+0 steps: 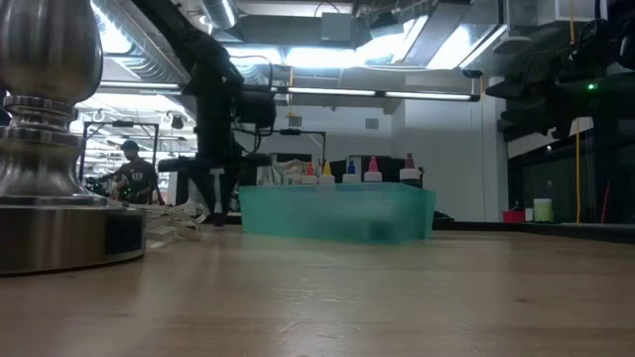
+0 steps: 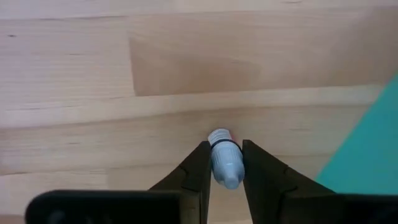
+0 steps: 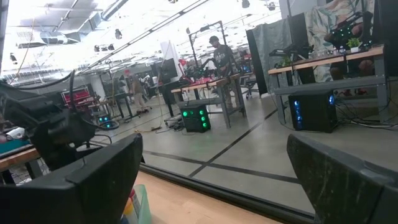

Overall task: Pick & Place food coloring
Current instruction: Put the small red food coloring bottle into the green bin

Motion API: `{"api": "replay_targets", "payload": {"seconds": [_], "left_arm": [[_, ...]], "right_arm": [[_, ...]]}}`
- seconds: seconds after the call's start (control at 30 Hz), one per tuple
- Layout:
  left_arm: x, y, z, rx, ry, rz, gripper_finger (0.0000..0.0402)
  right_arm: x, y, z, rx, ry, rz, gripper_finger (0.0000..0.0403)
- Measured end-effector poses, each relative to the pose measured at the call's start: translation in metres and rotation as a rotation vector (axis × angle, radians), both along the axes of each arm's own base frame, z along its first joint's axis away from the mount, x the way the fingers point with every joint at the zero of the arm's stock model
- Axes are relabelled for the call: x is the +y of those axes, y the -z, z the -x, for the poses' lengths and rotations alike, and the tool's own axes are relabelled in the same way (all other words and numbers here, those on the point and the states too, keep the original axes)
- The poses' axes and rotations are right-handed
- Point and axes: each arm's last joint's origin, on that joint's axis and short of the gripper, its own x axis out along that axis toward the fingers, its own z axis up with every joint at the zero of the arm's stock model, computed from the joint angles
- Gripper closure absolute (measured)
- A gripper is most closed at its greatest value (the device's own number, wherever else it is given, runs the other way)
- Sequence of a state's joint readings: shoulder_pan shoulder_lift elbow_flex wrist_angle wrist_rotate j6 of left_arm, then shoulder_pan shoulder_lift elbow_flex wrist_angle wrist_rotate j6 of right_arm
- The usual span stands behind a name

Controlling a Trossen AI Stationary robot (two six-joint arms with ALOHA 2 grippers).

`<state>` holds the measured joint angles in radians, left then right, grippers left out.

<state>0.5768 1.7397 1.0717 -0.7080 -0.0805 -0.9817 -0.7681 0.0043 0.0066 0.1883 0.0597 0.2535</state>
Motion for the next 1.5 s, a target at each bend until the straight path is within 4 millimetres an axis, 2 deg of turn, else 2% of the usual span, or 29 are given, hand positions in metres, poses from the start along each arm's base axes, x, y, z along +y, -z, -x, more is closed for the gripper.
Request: {"api": "replay_targets", "payload": {"seconds": [0.27,0.53,0.73,0.9,1.07,1.27,1.5], "left_arm": [[0.002,-0.017,-0.011,-0.018,0.028,-0.042,0.0332],[0.009,-0.056,-0.028,-0.03,0.088,-0.168,0.0334],[0.009,-0.091,-0.042,-0.033,0.169,-0.287,0.0334],[0.001,-0.122,-0.057,-0.059,0.311,-0.388,0.0334],[-0.016,-0.144,-0.067,-0.07,0.435,-0.418,0.0334],[-0.045,-0.149,-0.078,-0.086,0.599,-0.387,0.0334],[-0.075,-0.129,-0.099,-0.04,0.754,-0.35,0.0334]], "right_arm": [[0.0,0.0,0.0,0.0,0.0,0.0,0.0004],[0.0,0.0,0.0,0.0,0.0,0.0,0.0004],[0.0,0.0,0.0,0.0,0.0,0.0,0.0004],[0.0,0.0,0.0,0.0,0.0,0.0,0.0004],[0.0,0.0,0.0,0.0,0.0,0.0,0.0004],[0.0,0.0,0.0,0.0,0.0,0.0,0.0004],[0.0,0.0,0.0,0.0,0.0,0.0,0.0004]]}}
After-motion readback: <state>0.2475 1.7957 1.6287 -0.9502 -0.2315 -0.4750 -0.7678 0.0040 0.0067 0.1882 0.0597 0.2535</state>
